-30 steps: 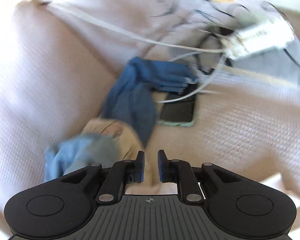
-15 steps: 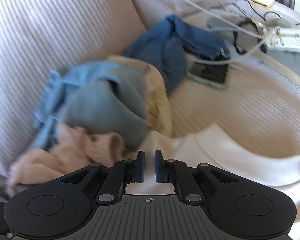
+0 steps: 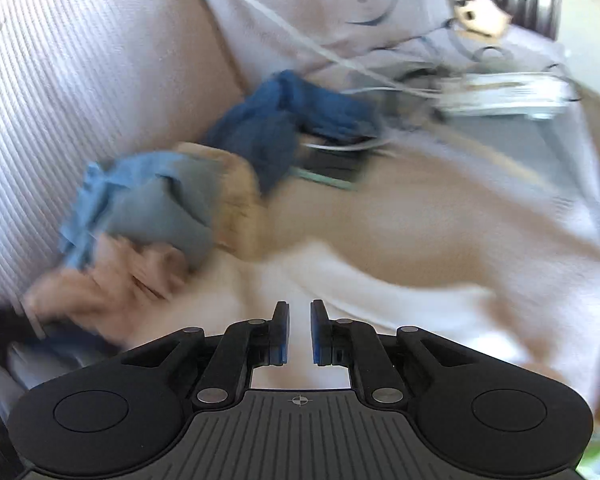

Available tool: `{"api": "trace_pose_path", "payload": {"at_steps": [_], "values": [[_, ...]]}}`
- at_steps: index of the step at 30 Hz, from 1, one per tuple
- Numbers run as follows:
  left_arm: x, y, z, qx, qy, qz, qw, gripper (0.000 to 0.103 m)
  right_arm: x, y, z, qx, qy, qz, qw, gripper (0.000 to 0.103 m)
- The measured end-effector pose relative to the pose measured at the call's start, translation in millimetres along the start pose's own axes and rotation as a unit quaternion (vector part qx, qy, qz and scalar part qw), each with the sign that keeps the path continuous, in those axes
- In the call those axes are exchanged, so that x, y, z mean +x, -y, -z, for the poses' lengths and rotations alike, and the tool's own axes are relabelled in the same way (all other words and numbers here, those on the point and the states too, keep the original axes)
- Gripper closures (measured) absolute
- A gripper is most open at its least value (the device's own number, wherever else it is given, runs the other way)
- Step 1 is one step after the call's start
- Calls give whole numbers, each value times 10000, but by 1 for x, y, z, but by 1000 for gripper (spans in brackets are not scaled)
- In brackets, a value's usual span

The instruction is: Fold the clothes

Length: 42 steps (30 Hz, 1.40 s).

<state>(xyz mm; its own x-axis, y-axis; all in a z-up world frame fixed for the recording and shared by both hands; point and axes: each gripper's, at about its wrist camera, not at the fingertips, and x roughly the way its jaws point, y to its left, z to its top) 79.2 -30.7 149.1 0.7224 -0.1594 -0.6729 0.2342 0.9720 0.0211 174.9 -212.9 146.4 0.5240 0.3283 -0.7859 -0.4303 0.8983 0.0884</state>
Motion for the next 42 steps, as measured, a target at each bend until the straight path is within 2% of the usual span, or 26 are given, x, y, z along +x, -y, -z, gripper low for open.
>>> {"api": "trace_pose_path", "payload": {"at_steps": [5,8,11,15,18,23,28,32,35,37,38,40,42], "values": [[30,-33,-47,-207,-315,701,9968,50,-52,61,29,-151,-208,75,9996,89],[55,-39,-66,-90,-503,806,9954,50,-71,85,35,-105,-289,50,9995,81],[87,-42,-78,20,-824,885,9927,50,-72,95,30,-255,-322,-12,9992,80],[125,-45,-82,134,-1162,972,9884,50,-47,102,13,-534,-400,-257,9974,79],[145,-44,-80,252,-1328,969,9861,51,-18,103,-1,-783,-548,-226,9952,65],[162,-42,-80,351,-1343,1017,9851,52,27,105,-13,-1019,-801,-381,9908,65],[179,-44,-76,282,-1421,976,9846,53,54,112,-20,-967,-902,-516,9899,65],[184,-44,-72,319,-1417,1043,9839,53,69,119,-18,-844,-1025,-558,9896,57],[186,-42,-72,351,-1484,1110,9820,64,71,119,-16,-672,-931,-553,9918,58],[180,-42,-74,336,-1452,1051,9832,80,70,116,-15,-619,-860,-515,9930,74],[176,-41,-75,328,-1431,1018,9839,89,68,112,-14,-675,-836,-469,9931,75],[161,-44,-76,173,-1323,1086,9851,90,62,105,-13,-815,-761,-322,9932,83],[142,-47,-79,71,-1177,1178,9860,90,50,99,-14,-845,-639,-216,9941,86]]}}
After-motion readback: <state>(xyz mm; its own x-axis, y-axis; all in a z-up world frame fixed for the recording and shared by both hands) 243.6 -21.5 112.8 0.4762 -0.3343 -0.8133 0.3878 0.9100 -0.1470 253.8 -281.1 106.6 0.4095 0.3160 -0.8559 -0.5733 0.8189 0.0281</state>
